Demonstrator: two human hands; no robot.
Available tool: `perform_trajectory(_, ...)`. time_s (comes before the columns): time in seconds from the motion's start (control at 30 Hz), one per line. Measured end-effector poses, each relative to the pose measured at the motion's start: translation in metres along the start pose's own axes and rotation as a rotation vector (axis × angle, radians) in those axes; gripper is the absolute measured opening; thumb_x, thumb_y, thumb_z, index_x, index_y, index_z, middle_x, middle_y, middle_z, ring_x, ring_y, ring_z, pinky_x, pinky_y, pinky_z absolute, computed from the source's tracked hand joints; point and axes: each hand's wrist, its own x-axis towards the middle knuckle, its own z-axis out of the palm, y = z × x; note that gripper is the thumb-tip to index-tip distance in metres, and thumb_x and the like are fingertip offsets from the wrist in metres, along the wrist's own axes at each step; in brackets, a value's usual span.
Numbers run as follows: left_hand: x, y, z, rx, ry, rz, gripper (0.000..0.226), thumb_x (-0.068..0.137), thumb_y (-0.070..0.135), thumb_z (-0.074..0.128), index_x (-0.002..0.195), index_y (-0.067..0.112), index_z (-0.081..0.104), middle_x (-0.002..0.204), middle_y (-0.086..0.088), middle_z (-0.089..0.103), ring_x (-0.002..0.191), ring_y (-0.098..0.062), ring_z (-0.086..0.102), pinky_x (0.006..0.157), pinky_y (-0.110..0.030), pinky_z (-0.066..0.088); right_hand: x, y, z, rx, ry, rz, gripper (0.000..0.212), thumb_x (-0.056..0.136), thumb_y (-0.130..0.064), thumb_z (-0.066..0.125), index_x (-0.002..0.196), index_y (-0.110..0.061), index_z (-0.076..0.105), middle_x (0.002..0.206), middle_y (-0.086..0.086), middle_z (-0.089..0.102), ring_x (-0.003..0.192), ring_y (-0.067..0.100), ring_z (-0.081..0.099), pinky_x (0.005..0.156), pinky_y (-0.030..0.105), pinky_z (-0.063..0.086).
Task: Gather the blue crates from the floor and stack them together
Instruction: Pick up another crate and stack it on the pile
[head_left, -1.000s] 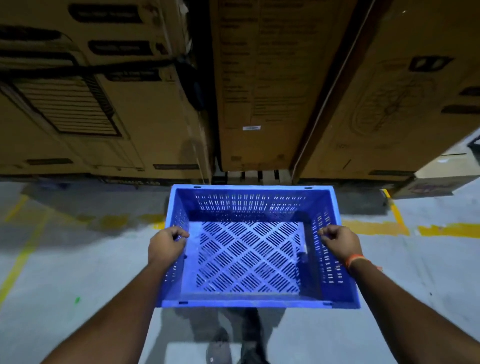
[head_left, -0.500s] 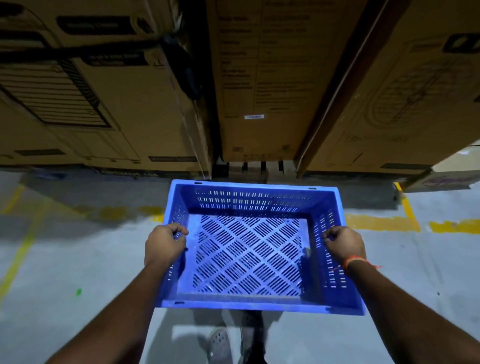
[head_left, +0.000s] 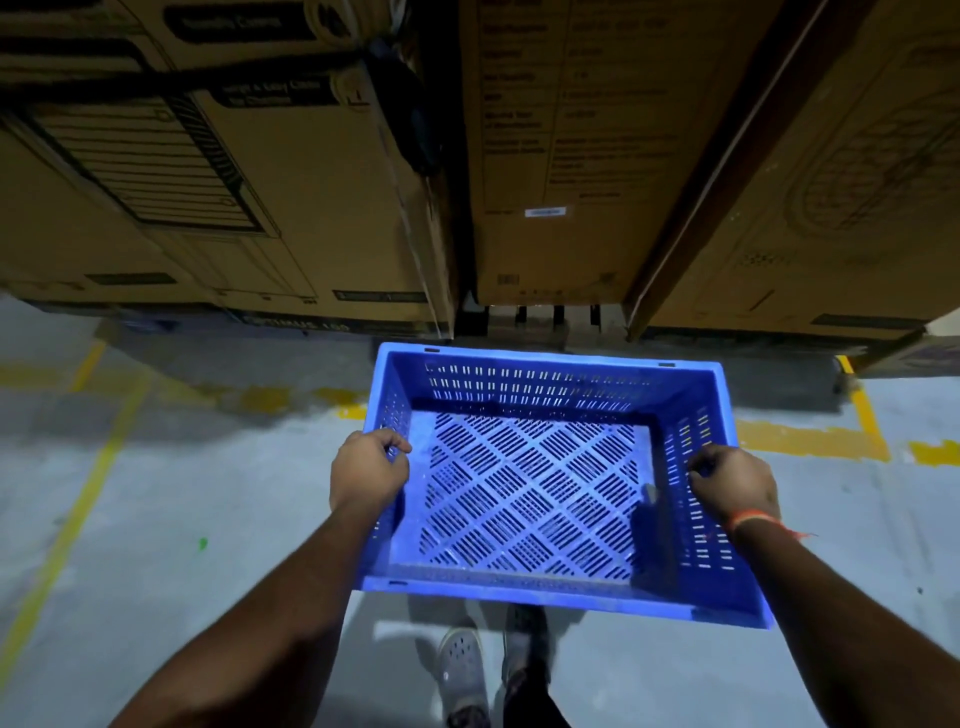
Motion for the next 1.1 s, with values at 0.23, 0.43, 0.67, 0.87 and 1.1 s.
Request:
perform_trajectory(0.23, 0.005, -0.005, 0.003, -0.052, -0.016, 0.064, 0.014, 0.076, 0.025, 0.066, 0.081, 0.038, 0.068, 0.080, 0.001, 0.057, 0.061, -0.012, 0.056, 0.064, -0.028, 0.044, 0.006, -0.003, -0.006, -0.014, -0.022, 0.023, 0.011, 0.076, -0.017, 0.072, 0.080, -0.026, 0.076, 0.092, 0.009, 0.076, 0.086, 0.032, 0.069, 0.077, 0.032, 0.052)
perform_trajectory(0.43, 0.006, -0.009, 0.001, -0.081, -0.018, 0.103, 0.015, 0.077, 0.022, 0.067, 0.078, 0.037, 0.068, 0.060, 0.007, 0.054, 0.058, -0.005, 0.052, 0.058, -0.026, 0.038, 0.002, 0.007, 0.002, -0.018, -0.024, 0.011, 0.012, 0.075, -0.018, 0.073, 0.075, -0.030, 0.069, 0.091, 0.009, 0.076, 0.082, 0.030, 0.069, 0.071, 0.029, 0.048)
perform_trajectory(0.67, 0.008, -0.009, -0.001, -0.047, -0.043, 0.143, 0.015, 0.078, 0.018, 0.068, 0.076, 0.033, 0.070, 0.051, 0.000, 0.057, 0.050, -0.016, 0.056, 0.047, -0.021, 0.036, 0.003, 0.008, 0.004, -0.017, -0.004, -0.015, 0.012, 0.072, -0.018, 0.074, 0.083, -0.023, 0.077, 0.092, 0.011, 0.076, 0.087, 0.032, 0.070, 0.077, 0.032, 0.053)
perform_trajectory(0.87, -0.012, -0.002, -0.003, 0.152, -0.042, 0.069, 0.023, 0.078, 0.020, 0.066, 0.099, 0.029, 0.067, 0.111, -0.012, 0.048, 0.099, -0.036, 0.057, 0.081, -0.039, 0.052, -0.008, 0.013, 0.003, 0.012, -0.037, 0.006, 0.024, 0.070, -0.022, 0.076, 0.094, -0.027, 0.075, 0.112, 0.017, 0.062, 0.088, 0.035, 0.066, 0.089, 0.034, 0.053)
perform_trajectory(1.1, -0.060, -0.010, 0.009, 0.258, 0.033, 0.042, 0.033, 0.080, 0.017, 0.064, 0.112, 0.023, 0.063, 0.127, -0.012, 0.039, 0.118, -0.035, 0.045, 0.084, -0.046, 0.054, -0.054, 0.023, 0.016, 0.004, 0.035, 0.030, 0.029, 0.073, -0.020, 0.075, 0.102, -0.024, 0.072, 0.124, 0.012, 0.039, 0.090, 0.037, 0.064, 0.101, 0.037, 0.049)
